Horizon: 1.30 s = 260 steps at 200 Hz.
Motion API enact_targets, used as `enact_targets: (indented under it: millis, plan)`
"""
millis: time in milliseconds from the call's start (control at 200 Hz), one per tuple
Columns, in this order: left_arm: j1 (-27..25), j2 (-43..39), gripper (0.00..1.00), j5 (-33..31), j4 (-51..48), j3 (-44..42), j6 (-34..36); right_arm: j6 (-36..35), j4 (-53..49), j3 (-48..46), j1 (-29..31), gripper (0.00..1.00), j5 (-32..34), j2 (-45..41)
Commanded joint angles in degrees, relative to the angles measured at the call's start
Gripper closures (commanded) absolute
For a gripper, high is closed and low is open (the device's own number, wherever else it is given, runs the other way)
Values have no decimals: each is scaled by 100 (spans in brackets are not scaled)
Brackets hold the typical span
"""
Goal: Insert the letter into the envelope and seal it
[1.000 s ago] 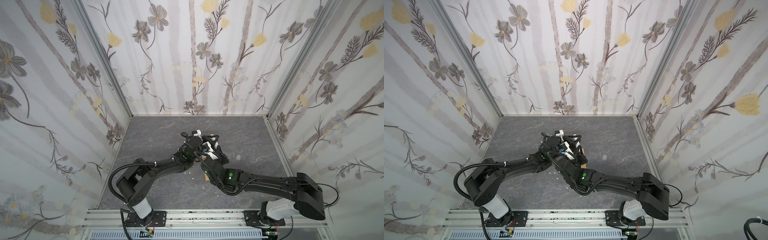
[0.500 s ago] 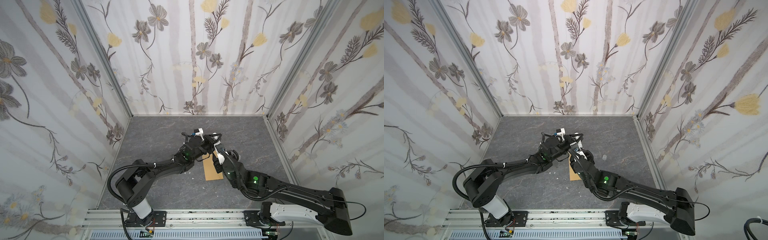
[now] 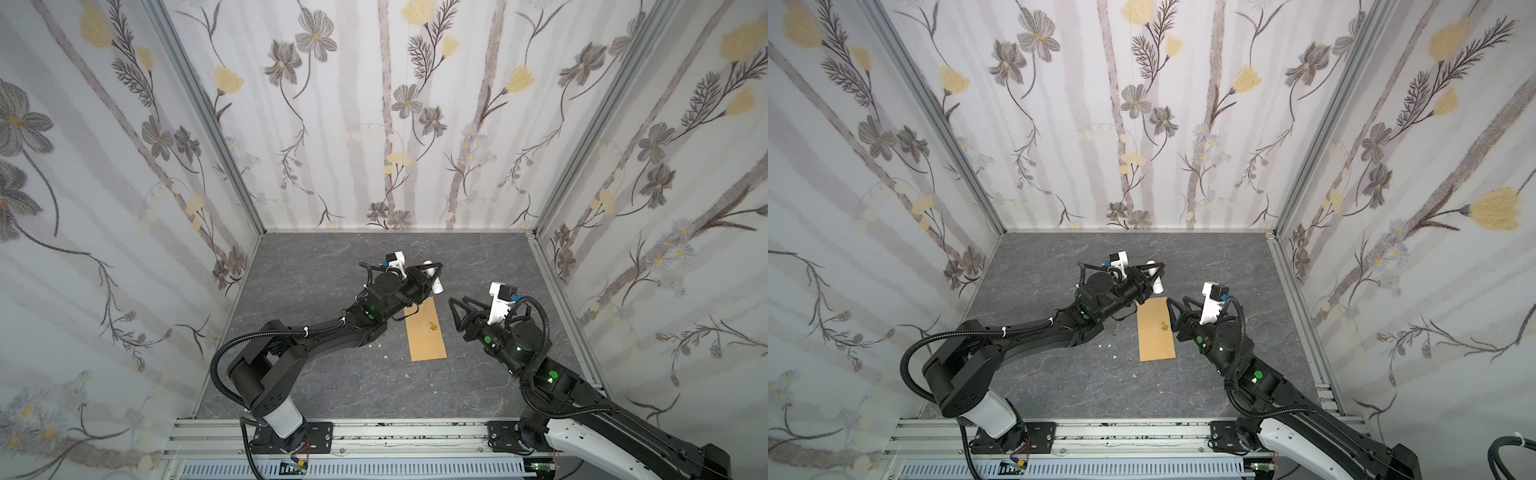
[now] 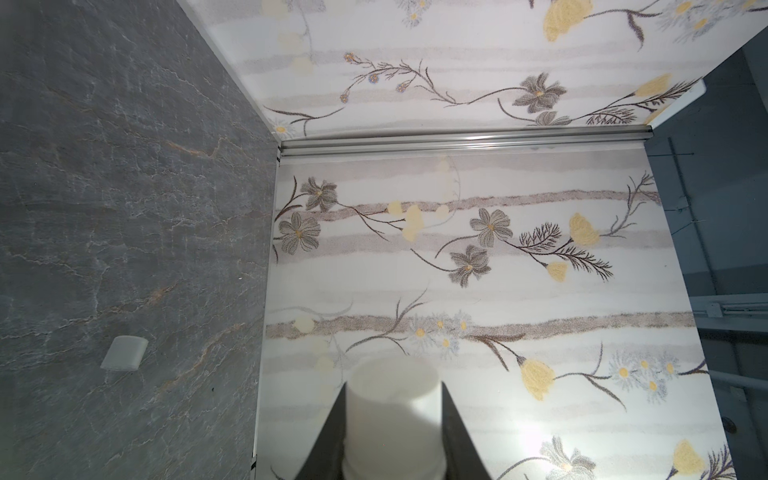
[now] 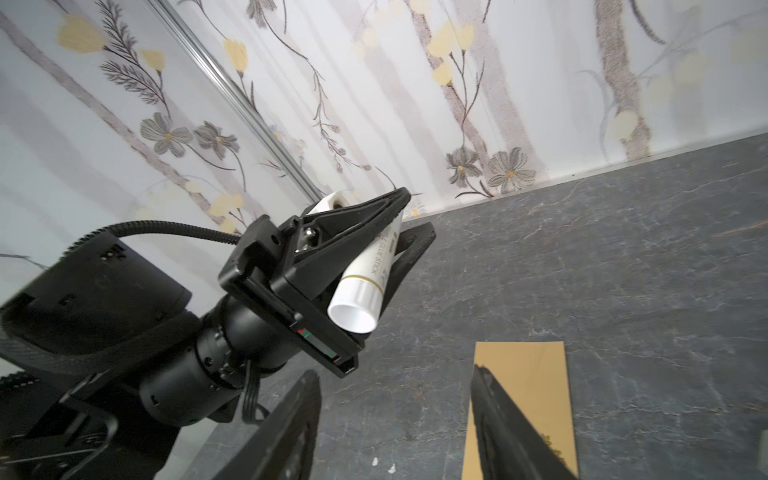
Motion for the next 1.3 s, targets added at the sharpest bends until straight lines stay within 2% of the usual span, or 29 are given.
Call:
enact_targets:
  millis: [0, 285, 325, 575, 809, 1054, 1294]
  plan:
    - [-6, -22, 100, -79, 264, 58, 152, 528, 785, -24, -18, 40, -631, 246]
    - [-76, 100, 100, -10, 261, 179, 193, 534, 1091, 255, -18, 44, -524, 986]
    - [-84, 106, 100, 6, 265, 194, 211, 532, 1143, 270, -205, 45, -514, 1053]
    - [-115, 70, 100, 44, 265, 153, 198, 530, 1243, 385, -337, 58, -428, 1336]
    - [-121, 56, 100, 48, 274, 151, 233, 561, 1322, 467, -396, 68, -555, 1482]
    - [-129, 57, 100, 74, 274, 107, 253, 672, 1432, 487, -404, 83, -748, 1584]
    - [-116, 132, 100, 218, 280, 124, 217, 734, 1387, 470, -422, 89, -830, 1444]
